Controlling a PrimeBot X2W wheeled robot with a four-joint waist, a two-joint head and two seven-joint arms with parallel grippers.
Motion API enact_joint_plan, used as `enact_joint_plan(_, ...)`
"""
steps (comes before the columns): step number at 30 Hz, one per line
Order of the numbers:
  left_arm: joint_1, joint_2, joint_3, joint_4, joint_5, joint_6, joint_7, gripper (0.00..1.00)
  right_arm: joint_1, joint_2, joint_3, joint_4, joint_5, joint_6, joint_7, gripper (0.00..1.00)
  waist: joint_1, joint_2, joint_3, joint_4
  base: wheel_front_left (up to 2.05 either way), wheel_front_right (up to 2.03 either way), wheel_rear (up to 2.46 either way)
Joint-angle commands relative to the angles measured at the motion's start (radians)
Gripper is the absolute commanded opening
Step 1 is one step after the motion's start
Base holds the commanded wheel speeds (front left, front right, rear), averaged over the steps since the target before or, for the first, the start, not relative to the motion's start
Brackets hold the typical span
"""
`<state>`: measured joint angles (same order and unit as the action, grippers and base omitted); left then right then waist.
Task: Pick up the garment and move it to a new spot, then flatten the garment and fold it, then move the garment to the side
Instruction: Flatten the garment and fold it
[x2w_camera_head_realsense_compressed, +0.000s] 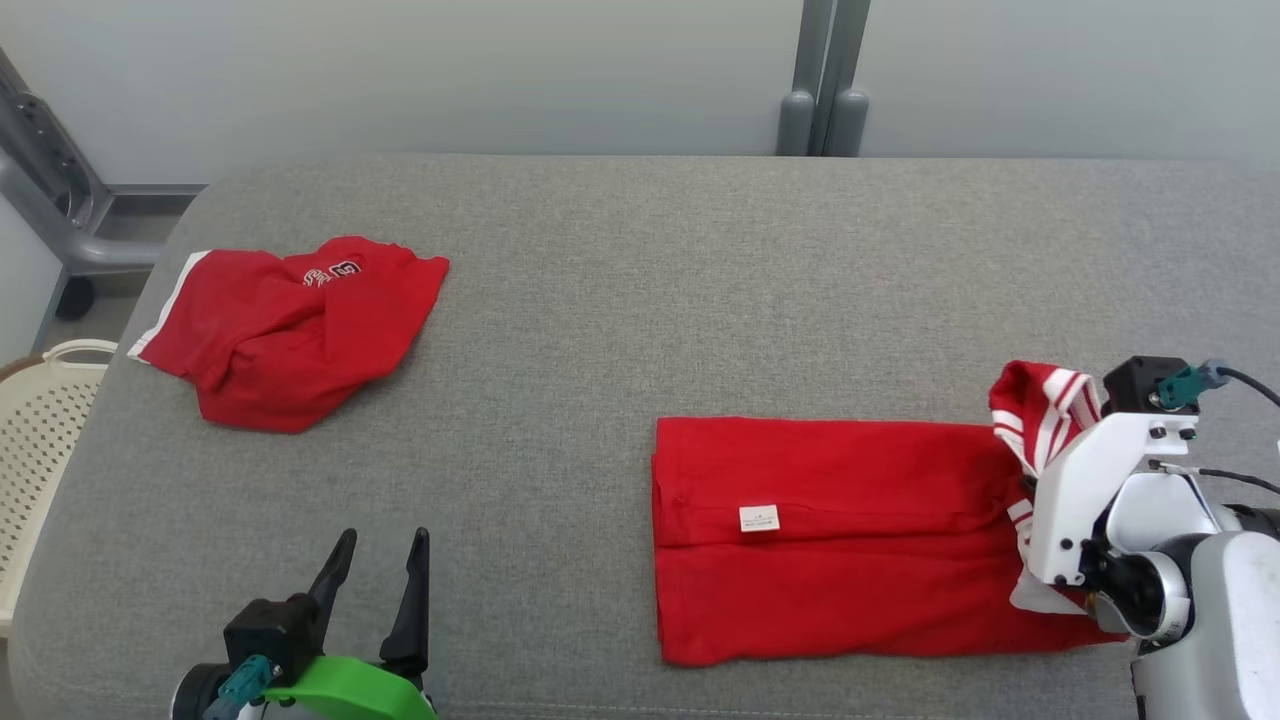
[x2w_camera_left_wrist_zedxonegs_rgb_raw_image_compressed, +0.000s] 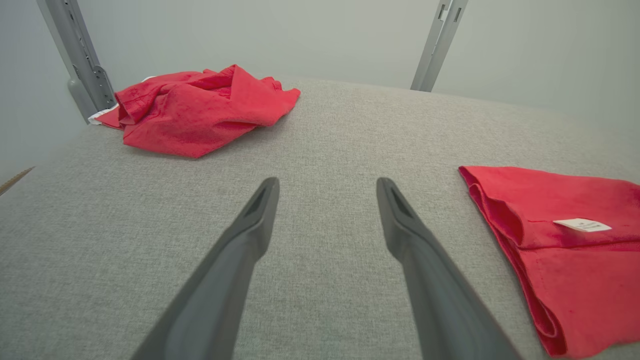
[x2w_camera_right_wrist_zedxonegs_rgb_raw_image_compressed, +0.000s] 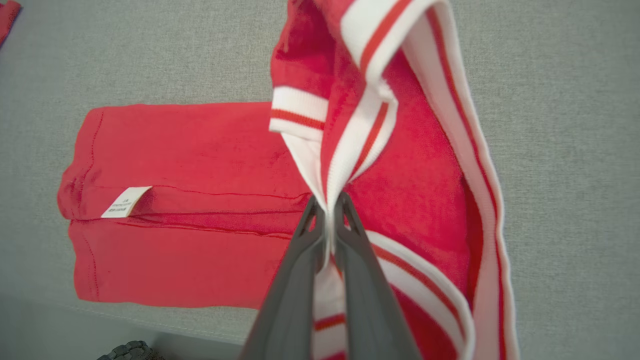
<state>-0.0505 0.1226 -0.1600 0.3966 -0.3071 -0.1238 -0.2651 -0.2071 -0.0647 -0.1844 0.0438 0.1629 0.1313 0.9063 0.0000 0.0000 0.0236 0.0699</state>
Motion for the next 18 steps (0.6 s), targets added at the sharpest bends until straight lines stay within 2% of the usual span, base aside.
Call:
enact_joint_plan(1, 0.012, 0.001, -0.002, 0.005, -0.004, -0.004, 0.000, 1.00, -0.018, 0.004, 0.018, 0.021, 0.020, -0.001, -0.013, 0.00, 0.0000, 0.0000, -0.007, 0.011, 0.00, 0.00, 0.00)
enact_joint_plan(6, 0.006, -0.001, -0.012, 0.010, -0.007, -0.006, 0.000, 1.00, -0.045, 0.013, 0.072, 0.088, 0.053, -0.001, -0.039, 0.00, 0.0000, 0.0000, -0.010, 0.029, 0.00, 0.00, 0.00)
enact_joint_plan(18, -0.027, -0.008, -0.029, 0.020, -0.007, -0.006, 0.000, 1.00, -0.181, 0.013, 0.327, 0.387, 0.255, -0.001, -0.197, 0.00, 0.0000, 0.0000, 0.002, 0.079, 0.00, 0.00, 0.00)
